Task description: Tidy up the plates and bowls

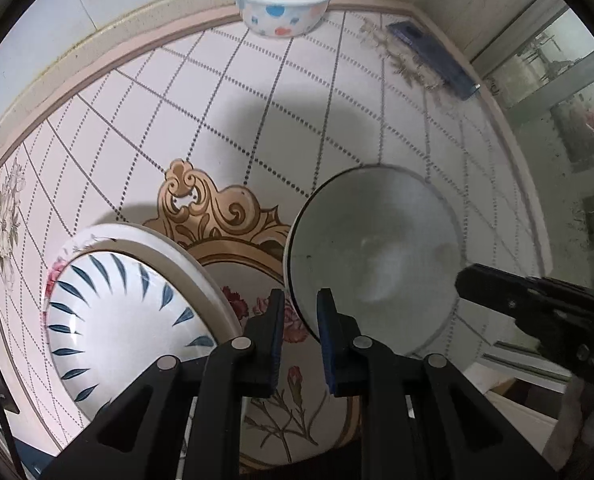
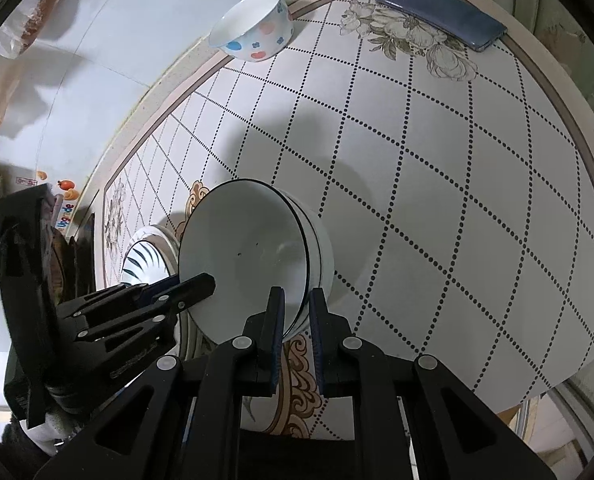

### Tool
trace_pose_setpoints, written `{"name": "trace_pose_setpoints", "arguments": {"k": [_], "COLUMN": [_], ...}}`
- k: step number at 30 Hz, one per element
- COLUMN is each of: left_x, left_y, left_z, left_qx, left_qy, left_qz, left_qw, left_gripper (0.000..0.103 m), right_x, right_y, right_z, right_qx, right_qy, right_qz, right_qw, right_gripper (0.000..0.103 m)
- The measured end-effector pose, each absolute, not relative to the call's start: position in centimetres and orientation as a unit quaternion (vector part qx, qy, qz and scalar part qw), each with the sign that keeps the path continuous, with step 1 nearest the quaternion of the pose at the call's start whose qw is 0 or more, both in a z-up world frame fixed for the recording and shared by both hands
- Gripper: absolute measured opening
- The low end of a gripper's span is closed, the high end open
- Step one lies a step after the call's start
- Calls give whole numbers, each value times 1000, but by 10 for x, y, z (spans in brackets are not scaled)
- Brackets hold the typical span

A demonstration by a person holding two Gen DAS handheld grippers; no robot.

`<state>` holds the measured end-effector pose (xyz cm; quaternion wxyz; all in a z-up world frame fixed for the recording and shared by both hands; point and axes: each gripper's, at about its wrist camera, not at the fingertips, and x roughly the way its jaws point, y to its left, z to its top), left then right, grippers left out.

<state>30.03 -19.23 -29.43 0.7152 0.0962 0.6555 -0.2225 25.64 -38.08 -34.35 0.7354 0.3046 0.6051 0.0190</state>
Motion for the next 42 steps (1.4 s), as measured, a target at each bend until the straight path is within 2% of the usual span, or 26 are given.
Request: {"name": "trace_pose_setpoints", "arguments": {"k": [2,4,6,8,10,12,21,26,32,34,36,37,39,42], "left_x": [303,313,331,355,384,418,541,568,581,581,580,580,579,576], "left_y": [-190,-190,-194,-200,-205,-211,-240,-249,-261,-264,-265,-263,-261,-258], "left_z": [-279,-260,-245,-237,-237,-242,-298,-322,-346,-347,-346,-345,-344,-342], "left_qx": [88,79,69,65,58,46,8,-21,-10,-8,3,6,7,7], "left_qy": [648,637,625,615,612,612,656,678,690,683,675,673,671,670], "left_qz": [-227,-233,-235,-233,-223,-207,-170,-171,-170,-172,-169,-167,-166,-166], "left_qw": [721,730,741,751,757,762,735,715,704,710,719,721,723,724], "left_gripper": [15,17,23,25,32,33,33,33,32,27,20,19,15,14], "right_x": [259,263,275,289,314,342,475,523,556,559,566,567,570,568], "right_y": [-384,-390,-398,-407,-419,-429,-472,-487,-493,-492,-488,-486,-482,-474], "right_z": [-338,-328,-316,-306,-298,-293,-319,-355,-389,-392,-395,-396,-394,-393], "right_qx": [308,309,317,328,337,338,355,382,399,397,388,383,366,346], "right_qy": [608,606,600,589,577,564,551,563,575,573,578,579,578,579], "right_qz": [25,26,33,37,41,38,19,11,12,18,22,25,22,21], "right_qw": [732,733,734,738,743,752,754,733,714,716,717,719,729,738], "right_gripper": [18,30,51,53,53,53,53,53,52,43,24,20,18,17]}}
